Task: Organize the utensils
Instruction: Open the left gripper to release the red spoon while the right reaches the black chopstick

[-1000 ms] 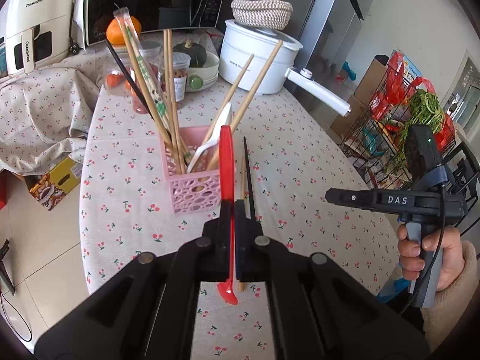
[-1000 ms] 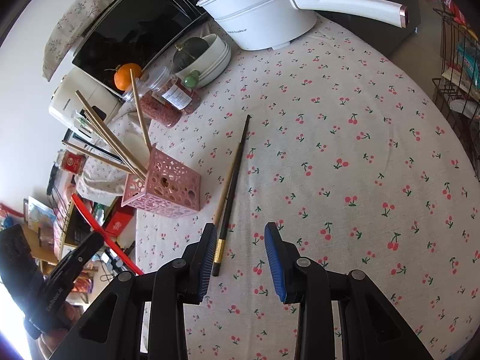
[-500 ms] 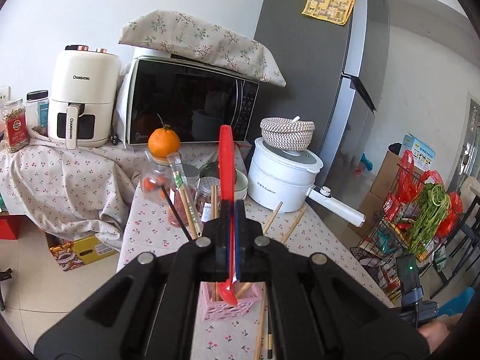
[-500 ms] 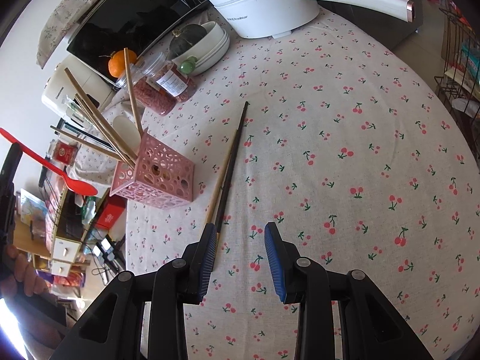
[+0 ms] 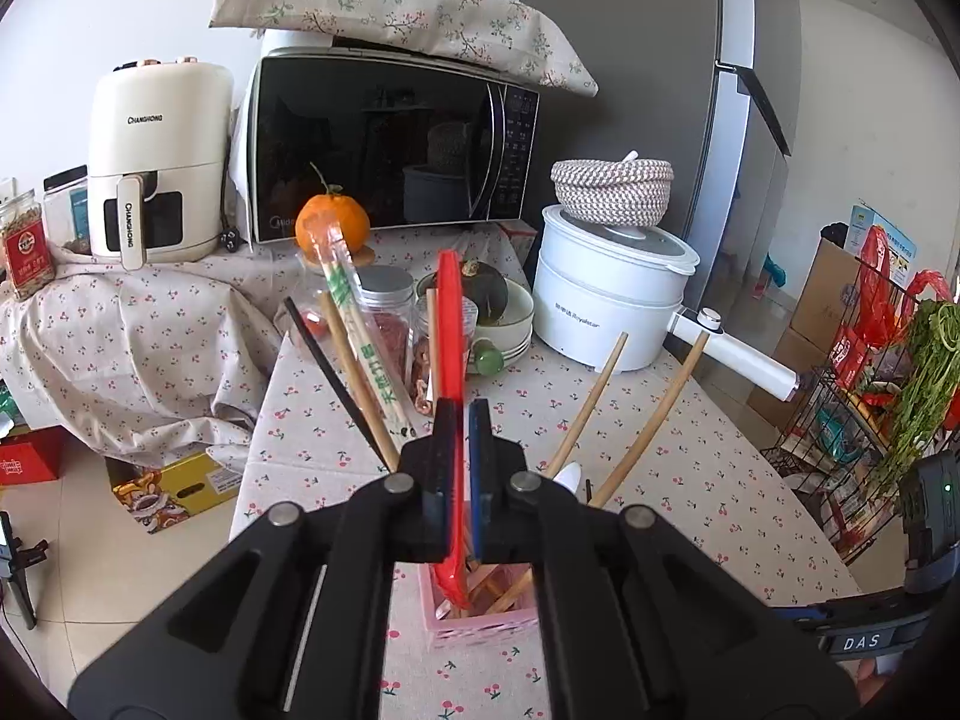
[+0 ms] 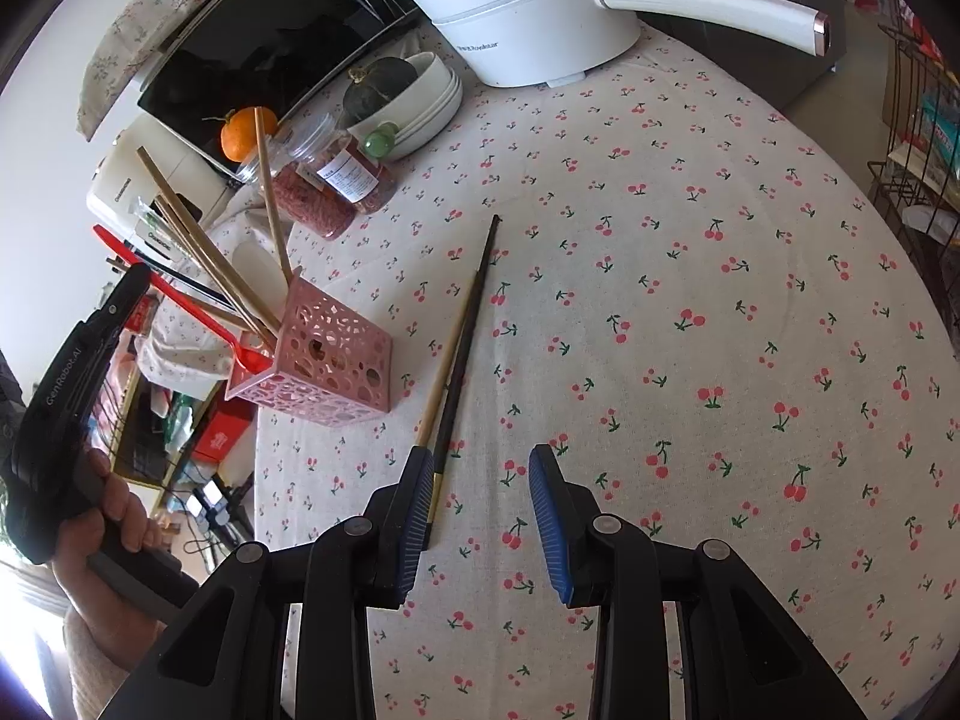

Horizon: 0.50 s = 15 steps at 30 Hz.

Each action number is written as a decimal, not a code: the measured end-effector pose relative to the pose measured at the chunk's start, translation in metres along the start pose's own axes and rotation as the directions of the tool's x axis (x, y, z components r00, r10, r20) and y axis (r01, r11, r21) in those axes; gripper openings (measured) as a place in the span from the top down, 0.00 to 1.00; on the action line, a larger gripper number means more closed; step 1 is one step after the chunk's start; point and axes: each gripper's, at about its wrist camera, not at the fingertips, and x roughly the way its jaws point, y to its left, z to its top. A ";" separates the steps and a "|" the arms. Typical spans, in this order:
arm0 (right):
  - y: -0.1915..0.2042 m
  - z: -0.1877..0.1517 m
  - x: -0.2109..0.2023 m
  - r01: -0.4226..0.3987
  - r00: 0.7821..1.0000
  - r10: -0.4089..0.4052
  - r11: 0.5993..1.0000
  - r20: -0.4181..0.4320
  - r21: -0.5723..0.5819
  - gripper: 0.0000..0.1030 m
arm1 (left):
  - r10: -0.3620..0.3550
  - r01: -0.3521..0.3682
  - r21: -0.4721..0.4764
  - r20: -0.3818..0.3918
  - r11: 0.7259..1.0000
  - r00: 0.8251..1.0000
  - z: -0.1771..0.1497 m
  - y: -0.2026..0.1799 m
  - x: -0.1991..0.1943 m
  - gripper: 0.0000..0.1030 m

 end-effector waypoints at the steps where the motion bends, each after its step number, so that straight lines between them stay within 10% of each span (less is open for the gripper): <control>1: 0.001 0.001 -0.001 0.001 1.000 -0.001 1.000 0.003 -0.001 0.67 | -0.004 0.003 -0.014 -0.017 1.000 1.000 0.001 0.001 0.000 0.90; 5: 0.003 0.005 -0.003 0.011 1.000 -0.011 1.000 0.018 -0.009 0.66 | -0.021 0.018 -0.055 -0.042 0.998 0.999 0.001 0.002 -0.013 0.44; 15: 0.008 0.008 0.021 0.062 0.998 -0.062 0.998 -0.020 -0.022 0.46 | 0.008 -0.015 -0.020 -0.322 1.000 0.947 -0.031 0.013 -0.017 0.18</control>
